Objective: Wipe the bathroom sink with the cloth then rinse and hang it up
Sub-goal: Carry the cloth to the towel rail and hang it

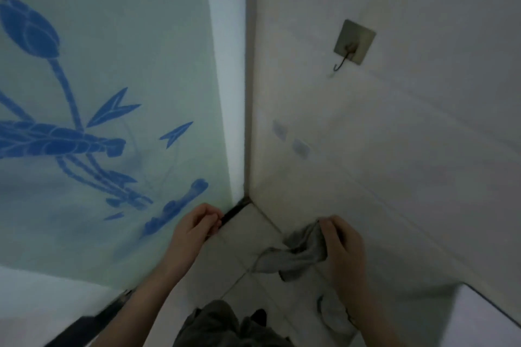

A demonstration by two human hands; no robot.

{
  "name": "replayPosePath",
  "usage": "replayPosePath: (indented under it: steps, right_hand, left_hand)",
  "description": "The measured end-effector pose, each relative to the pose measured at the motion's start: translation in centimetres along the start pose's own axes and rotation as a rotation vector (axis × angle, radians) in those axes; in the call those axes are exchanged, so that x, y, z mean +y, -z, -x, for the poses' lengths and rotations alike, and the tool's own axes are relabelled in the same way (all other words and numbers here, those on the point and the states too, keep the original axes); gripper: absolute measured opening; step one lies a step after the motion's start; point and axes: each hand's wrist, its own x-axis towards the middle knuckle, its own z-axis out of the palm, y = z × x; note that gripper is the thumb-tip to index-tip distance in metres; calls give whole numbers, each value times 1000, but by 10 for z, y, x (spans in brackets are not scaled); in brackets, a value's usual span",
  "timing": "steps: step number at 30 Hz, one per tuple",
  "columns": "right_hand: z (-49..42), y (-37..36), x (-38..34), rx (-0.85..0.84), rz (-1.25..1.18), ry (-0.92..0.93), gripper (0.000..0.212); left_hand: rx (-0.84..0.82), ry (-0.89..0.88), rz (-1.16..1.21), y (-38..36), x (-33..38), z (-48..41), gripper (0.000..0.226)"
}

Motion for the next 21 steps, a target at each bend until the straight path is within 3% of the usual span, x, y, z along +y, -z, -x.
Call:
replayPosePath:
  steps: [4,9,15,18,21]
  right_hand:
    - [-55,-5,-41,25,18,90,35]
    - [-116,5,-149,68,134,327,36]
    - [-144,62,-275,426,350,542,38]
    - [-138,101,-322,597,457,613,39]
    - [-125,138,-361,754,552,684,39]
  left_hand:
    - [-206,-235,-115,-23,68,-60,27]
    - [-441,-676,-281,-59,172,-106,44]
    - [-337,-1124,-359,-60,275,-132,25]
    - [-355,-1282,-334,-50,336,-127,30]
    - [-247,-1493,-428,-40,395,-115,29]
